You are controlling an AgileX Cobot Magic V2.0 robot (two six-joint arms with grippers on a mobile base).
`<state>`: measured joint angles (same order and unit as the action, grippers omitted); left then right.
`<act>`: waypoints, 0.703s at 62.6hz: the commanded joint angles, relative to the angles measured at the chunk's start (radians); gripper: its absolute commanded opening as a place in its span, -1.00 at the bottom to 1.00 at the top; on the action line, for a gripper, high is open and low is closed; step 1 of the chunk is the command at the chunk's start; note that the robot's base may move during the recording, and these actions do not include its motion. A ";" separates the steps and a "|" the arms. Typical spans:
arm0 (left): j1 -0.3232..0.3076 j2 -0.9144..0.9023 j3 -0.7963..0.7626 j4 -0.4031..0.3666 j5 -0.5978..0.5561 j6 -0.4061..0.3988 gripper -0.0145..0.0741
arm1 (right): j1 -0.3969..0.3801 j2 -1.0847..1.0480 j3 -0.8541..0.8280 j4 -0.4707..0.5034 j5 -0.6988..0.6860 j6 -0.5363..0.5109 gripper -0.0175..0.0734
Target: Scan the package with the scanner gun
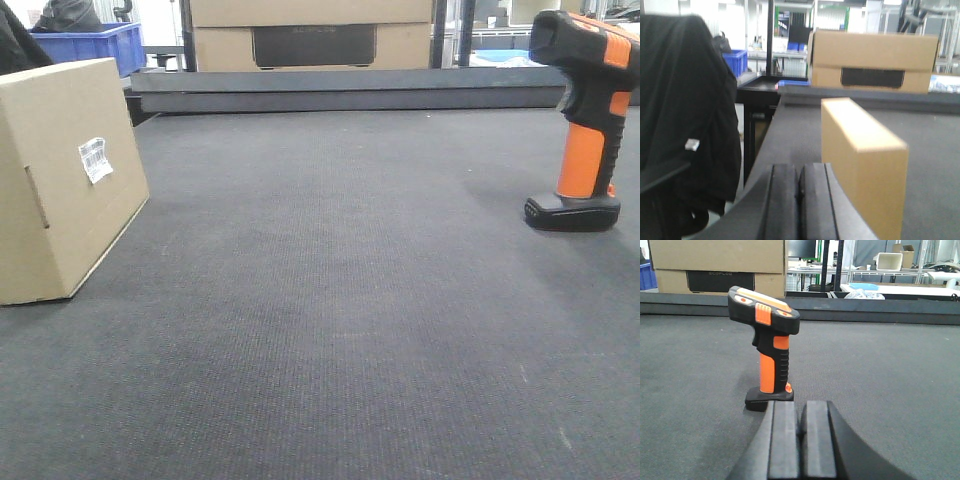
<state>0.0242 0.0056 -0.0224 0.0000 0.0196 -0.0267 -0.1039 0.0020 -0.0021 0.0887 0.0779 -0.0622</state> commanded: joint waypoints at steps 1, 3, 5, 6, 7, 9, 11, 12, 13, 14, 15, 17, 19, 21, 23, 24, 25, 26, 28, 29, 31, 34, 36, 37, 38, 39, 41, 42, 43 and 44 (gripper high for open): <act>-0.009 -0.006 0.022 0.012 -0.048 -0.011 -0.90 | -0.005 -0.002 0.002 0.004 -0.017 -0.008 -0.97; -0.009 -0.006 0.022 0.010 -0.058 -0.011 -0.90 | -0.005 -0.002 0.002 0.004 -0.017 -0.008 -0.97; -0.011 -0.006 0.022 0.010 -0.026 -0.011 -0.90 | -0.005 -0.002 0.002 0.004 -0.017 -0.008 -0.97; -0.011 -0.006 0.022 0.010 -0.026 -0.011 -0.90 | -0.005 -0.002 0.002 0.004 -0.017 -0.008 -0.97; -0.011 -0.006 0.022 0.010 -0.026 -0.011 -0.90 | -0.005 -0.002 0.002 0.004 -0.017 -0.008 -0.97; -0.011 -0.006 0.022 0.010 -0.025 -0.011 -0.90 | -0.005 -0.002 0.002 0.004 -0.017 -0.008 -0.97; -0.011 -0.006 0.022 0.010 -0.030 -0.011 -0.90 | -0.005 -0.002 0.002 0.004 -0.017 -0.008 -0.97; -0.011 -0.006 0.022 0.010 -0.030 -0.011 -0.90 | -0.005 -0.002 0.002 0.004 -0.017 -0.008 -0.97; -0.011 -0.006 0.022 0.010 -0.029 -0.011 -0.90 | -0.005 -0.002 0.002 0.004 -0.017 -0.008 -0.97; -0.011 -0.006 0.022 0.010 -0.029 -0.011 -0.90 | -0.005 -0.002 0.002 0.004 -0.017 -0.008 -0.97; -0.011 -0.006 0.022 0.010 -0.029 -0.011 -0.90 | -0.005 -0.002 0.002 0.004 -0.017 -0.008 -0.97; -0.011 -0.006 0.022 0.010 -0.029 -0.011 -0.90 | -0.005 -0.002 0.002 0.004 -0.017 -0.008 -0.97; -0.011 -0.006 0.022 0.010 -0.029 -0.011 -0.90 | -0.005 -0.002 0.002 0.004 -0.017 -0.008 -0.97; -0.011 -0.006 0.022 0.010 -0.029 -0.011 -0.90 | -0.005 -0.002 0.002 0.004 -0.017 -0.008 -0.97; -0.011 -0.006 0.022 0.010 -0.029 -0.011 -0.90 | -0.005 -0.002 0.002 0.004 -0.017 -0.008 -0.97; -0.011 -0.006 0.022 0.010 -0.029 -0.011 -0.90 | -0.005 -0.002 0.002 0.004 -0.017 -0.008 -0.97; -0.011 -0.006 0.022 0.010 -0.029 -0.011 -0.90 | -0.005 -0.002 0.002 0.004 -0.017 -0.008 -0.97; -0.011 -0.006 0.022 0.010 -0.029 -0.011 -0.90 | -0.005 -0.002 0.002 0.004 -0.017 -0.008 -0.97; -0.011 -0.006 0.022 0.010 -0.032 -0.011 -0.90 | -0.005 -0.002 0.002 0.004 -0.017 -0.008 -0.97; -0.011 -0.006 0.022 0.010 -0.032 -0.011 -0.90 | -0.005 -0.002 0.002 0.004 -0.017 -0.008 -0.97; -0.011 -0.006 0.022 0.010 -0.032 -0.011 -0.90 | -0.005 -0.002 0.002 0.004 -0.017 -0.008 -0.97; -0.011 -0.006 0.022 0.010 -0.032 -0.011 -0.90 | -0.005 -0.002 0.002 0.004 -0.017 -0.008 -0.97; -0.011 -0.006 0.022 0.010 -0.032 -0.011 -0.90 | -0.005 -0.002 0.002 0.004 -0.017 -0.008 -0.97; -0.011 -0.006 0.022 0.010 -0.032 -0.011 -0.90 | -0.005 -0.002 0.002 0.004 -0.017 -0.008 -0.97; -0.011 -0.006 0.022 0.010 -0.032 -0.011 -0.90 | -0.005 -0.002 0.002 0.004 -0.017 -0.008 -0.97; -0.011 -0.006 0.022 0.010 -0.032 -0.011 -0.90 | -0.005 -0.002 0.002 0.004 -0.017 -0.008 -0.97; -0.011 -0.006 0.022 0.010 -0.032 -0.011 -0.90 | -0.005 -0.002 0.002 0.004 -0.017 -0.008 -0.97; -0.011 -0.006 0.022 0.010 -0.032 -0.011 -0.90 | -0.005 -0.002 0.002 0.004 -0.017 -0.008 -0.97; -0.011 -0.006 0.022 0.010 -0.032 -0.011 -0.90 | -0.005 -0.002 0.002 0.004 -0.017 -0.008 -0.97; -0.011 -0.006 0.022 0.010 -0.032 -0.011 -0.90 | -0.005 -0.002 0.002 0.004 -0.017 -0.008 -0.97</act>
<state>0.0203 0.0056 0.0014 0.0054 0.0102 -0.0304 -0.1039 0.0020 -0.0021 0.0887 0.0804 -0.0622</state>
